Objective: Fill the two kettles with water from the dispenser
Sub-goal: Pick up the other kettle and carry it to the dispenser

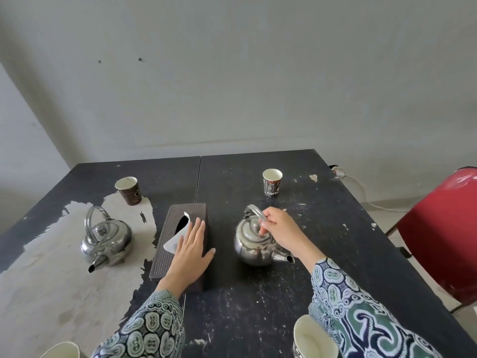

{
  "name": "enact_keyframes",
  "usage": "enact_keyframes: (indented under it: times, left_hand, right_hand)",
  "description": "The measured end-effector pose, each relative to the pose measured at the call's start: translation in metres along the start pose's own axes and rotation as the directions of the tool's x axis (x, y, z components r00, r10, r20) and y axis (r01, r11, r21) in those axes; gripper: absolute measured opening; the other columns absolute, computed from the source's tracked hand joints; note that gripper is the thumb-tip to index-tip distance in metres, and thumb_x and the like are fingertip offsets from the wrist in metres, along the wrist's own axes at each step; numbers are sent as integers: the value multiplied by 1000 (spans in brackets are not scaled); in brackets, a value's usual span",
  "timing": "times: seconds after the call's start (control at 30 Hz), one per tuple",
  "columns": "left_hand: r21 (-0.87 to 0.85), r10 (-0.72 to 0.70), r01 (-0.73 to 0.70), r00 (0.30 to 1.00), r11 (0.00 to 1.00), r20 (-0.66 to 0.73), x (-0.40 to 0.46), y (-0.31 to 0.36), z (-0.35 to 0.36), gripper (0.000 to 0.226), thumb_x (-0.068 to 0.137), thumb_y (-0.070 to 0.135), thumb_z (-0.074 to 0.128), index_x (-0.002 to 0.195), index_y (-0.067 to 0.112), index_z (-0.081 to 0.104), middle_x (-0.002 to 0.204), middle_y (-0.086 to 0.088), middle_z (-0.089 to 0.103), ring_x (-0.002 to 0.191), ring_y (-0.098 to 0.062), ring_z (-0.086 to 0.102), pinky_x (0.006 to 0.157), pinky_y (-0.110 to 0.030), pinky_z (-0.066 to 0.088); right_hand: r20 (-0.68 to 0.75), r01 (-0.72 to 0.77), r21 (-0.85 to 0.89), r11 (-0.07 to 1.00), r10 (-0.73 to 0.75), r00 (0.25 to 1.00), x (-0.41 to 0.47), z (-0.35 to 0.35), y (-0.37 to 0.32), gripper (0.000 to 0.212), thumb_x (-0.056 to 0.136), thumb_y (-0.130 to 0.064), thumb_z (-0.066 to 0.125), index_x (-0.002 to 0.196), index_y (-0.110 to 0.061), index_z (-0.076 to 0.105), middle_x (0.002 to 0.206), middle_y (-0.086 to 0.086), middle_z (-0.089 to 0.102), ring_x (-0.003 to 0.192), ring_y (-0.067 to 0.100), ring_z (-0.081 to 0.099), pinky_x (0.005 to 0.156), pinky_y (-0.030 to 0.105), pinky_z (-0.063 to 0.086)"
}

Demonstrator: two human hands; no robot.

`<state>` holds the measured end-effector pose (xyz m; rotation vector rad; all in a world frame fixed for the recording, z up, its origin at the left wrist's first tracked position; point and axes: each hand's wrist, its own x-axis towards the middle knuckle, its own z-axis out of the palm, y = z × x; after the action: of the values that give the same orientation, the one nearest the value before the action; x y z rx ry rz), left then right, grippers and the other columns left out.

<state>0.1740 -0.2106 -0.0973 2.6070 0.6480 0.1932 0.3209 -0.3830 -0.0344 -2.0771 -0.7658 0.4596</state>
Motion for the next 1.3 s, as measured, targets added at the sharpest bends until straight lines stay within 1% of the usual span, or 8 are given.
enact_keyframes:
  times: [0.3, 0.53, 0.63, 0.73, 0.83, 0.93, 1.07, 1.3]
  left_hand:
    - [-121, 223, -240, 965, 963, -142, -40, 41, -88, 65, 92, 36, 50, 146, 26, 16, 157, 8, 6, 137, -1, -12, 118, -37, -1]
    - [-71, 266, -287, 938, 955, -223, -113, 32, -149, 40, 94, 33, 44, 134, 28, 45, 147, 6, 38, 140, -8, 22, 112, -37, 28]
    - [11, 252, -266, 900, 964, -356, -152, 24, -173, 42, 90, 43, 42, 126, 27, 53, 128, 5, 59, 111, -12, 58, 89, -28, 45]
    - [48, 290, -297, 866, 954, -408, -193, 14, -196, 24, 91, 31, 52, 110, 22, 61, 103, 7, 66, 85, -9, 60, 73, -27, 49]
    - [30, 264, -276, 871, 961, -414, -234, -1, -216, 14, 90, 24, 55, 101, 17, 62, 94, 2, 68, 78, -12, 60, 69, -30, 52]
    - [-6, 240, -262, 891, 965, -386, -277, -21, -237, 15, 91, 24, 53, 100, 15, 62, 95, 0, 68, 76, -9, 59, 65, -11, 47]
    - [-183, 183, -268, 906, 946, -380, -331, -50, -267, 19, 90, 21, 57, 80, 36, 56, 81, 18, 64, 68, 12, 58, 61, 0, 39]
    - [-510, -69, -145, 924, 848, -377, -409, -120, -306, 10, 80, 27, 69, 73, 31, 64, 81, 7, 73, 73, 0, 62, 63, -8, 46]
  right_hand:
    - [222, 161, 13, 987, -159, 962, -74, -1, -91, 13, 91, -7, 47, 90, -15, 58, 75, -5, 65, 90, 20, 65, 85, 35, 44]
    - [348, 303, 74, 950, -309, 885, -134, -1, -152, 14, 93, -10, 47, 95, -15, 60, 75, -8, 65, 77, -4, 59, 78, 17, 38]
    - [355, 334, 97, 937, -346, 868, -158, 5, -173, 18, 93, -10, 46, 90, -22, 59, 75, -9, 65, 69, -9, 58, 74, 21, 37]
    - [377, 345, 109, 932, -360, 854, -183, 20, -195, 18, 94, -10, 46, 93, -21, 60, 77, -8, 65, 64, -10, 55, 68, 19, 35]
    - [401, 370, 92, 924, -375, 836, -208, 41, -218, 17, 95, -12, 46, 94, -21, 60, 79, -8, 65, 71, -8, 56, 74, 24, 43]
    - [418, 389, 81, 918, -385, 823, -236, 67, -247, 15, 95, -13, 45, 98, -17, 59, 82, -3, 63, 81, 4, 58, 87, 36, 49]
    - [415, 408, 80, 910, -402, 816, -272, 109, -286, 17, 96, -13, 43, 101, -16, 59, 82, 0, 60, 85, 14, 56, 94, 42, 45]
    - [411, 451, 185, 873, -486, 772, -310, 197, -339, 18, 96, -10, 43, 107, -11, 58, 82, -2, 58, 83, 0, 54, 84, 14, 43]
